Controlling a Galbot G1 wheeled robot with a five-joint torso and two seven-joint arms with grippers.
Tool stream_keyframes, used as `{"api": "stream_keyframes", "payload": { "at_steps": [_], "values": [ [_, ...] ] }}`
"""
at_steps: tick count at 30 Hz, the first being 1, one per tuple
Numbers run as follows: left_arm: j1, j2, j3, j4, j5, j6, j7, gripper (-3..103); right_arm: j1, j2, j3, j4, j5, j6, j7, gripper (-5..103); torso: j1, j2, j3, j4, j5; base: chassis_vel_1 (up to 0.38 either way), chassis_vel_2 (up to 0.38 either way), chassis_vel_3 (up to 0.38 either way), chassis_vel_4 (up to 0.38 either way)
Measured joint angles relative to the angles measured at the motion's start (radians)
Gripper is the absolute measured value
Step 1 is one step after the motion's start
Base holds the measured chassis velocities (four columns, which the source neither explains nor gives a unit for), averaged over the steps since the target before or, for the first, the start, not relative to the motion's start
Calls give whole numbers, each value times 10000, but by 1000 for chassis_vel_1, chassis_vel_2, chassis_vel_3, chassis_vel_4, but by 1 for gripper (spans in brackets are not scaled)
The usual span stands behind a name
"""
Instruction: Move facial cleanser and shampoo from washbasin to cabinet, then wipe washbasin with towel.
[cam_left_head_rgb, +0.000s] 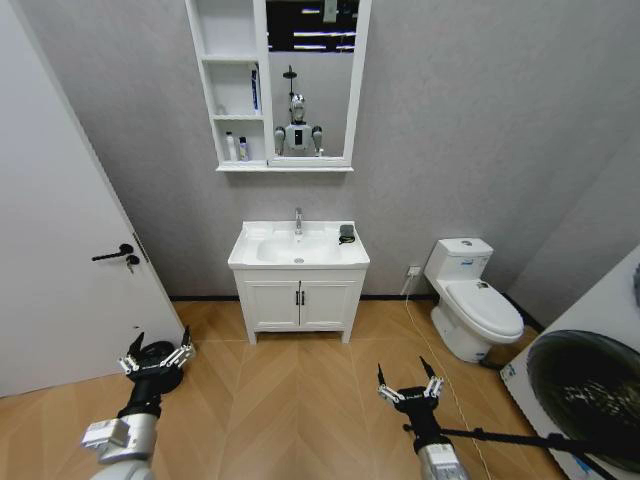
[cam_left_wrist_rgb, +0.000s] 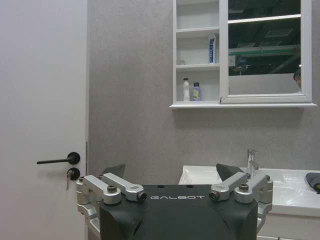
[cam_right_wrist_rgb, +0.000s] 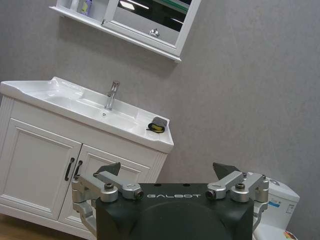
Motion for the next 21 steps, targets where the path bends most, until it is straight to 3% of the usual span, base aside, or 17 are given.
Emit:
{"api": "stream_keyframes", "payload": {
  "at_steps": [21],
  "values": [
    [2, 1, 0, 18, 1, 0, 0, 100, 0, 0, 0, 0, 0, 0, 0, 100, 0, 1, 0, 0, 0, 0, 0, 0, 0]
  ]
}}
